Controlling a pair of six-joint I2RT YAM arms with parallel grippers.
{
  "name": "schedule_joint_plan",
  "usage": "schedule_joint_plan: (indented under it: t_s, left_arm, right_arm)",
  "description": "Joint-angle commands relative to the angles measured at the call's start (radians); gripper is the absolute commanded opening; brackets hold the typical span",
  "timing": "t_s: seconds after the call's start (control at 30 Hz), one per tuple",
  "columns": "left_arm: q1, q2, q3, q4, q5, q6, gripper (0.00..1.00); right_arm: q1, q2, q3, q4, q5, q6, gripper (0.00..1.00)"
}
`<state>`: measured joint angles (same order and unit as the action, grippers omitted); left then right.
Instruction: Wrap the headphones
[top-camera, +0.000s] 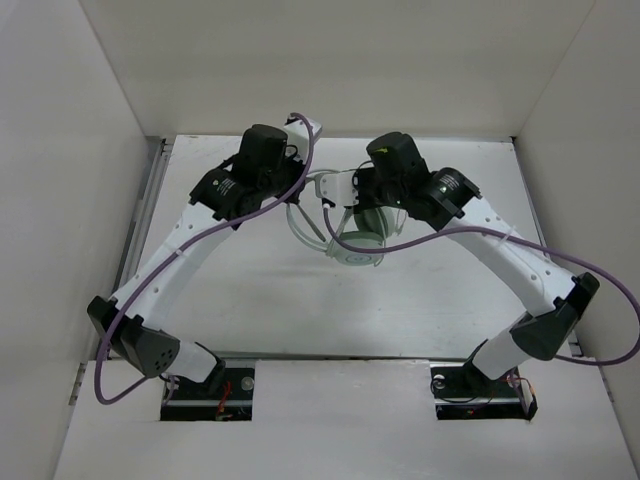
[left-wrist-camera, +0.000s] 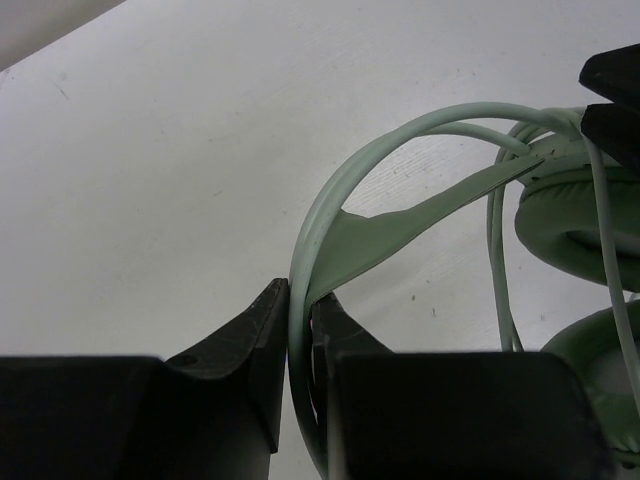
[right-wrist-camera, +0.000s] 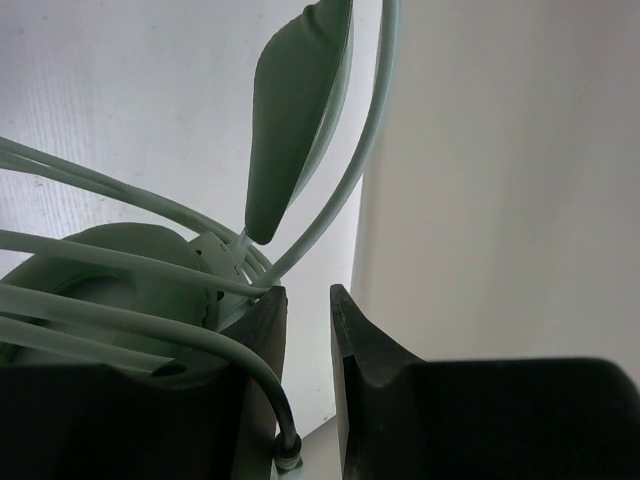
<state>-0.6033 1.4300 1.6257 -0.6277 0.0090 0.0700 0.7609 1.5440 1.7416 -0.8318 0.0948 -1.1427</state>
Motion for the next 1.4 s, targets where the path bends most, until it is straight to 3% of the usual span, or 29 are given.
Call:
schedule_joint_plan:
  t_s: [0.0,0.47,1.37]
  left_arm:
    - [-0.013,-0.088,-0.006,0.039,0.077,-0.03,0.0]
    - [-0.036,-0.105,-0.038,0.019,0.152,-0.039,0.0]
    - [-0.054,-0.129,-0.075,-0.044,0.275,-0.027,0.0]
  right_arm:
    - [-0.024,-0.051,0.055,-0.042,-0.064,0.008,0.29]
    - [-0.077,-0.085,0.11,-0.152,-0.306,-0.014,0.26]
    - [-0.163,-0.13,0.148,-0.234,-0.576,0.024,0.35]
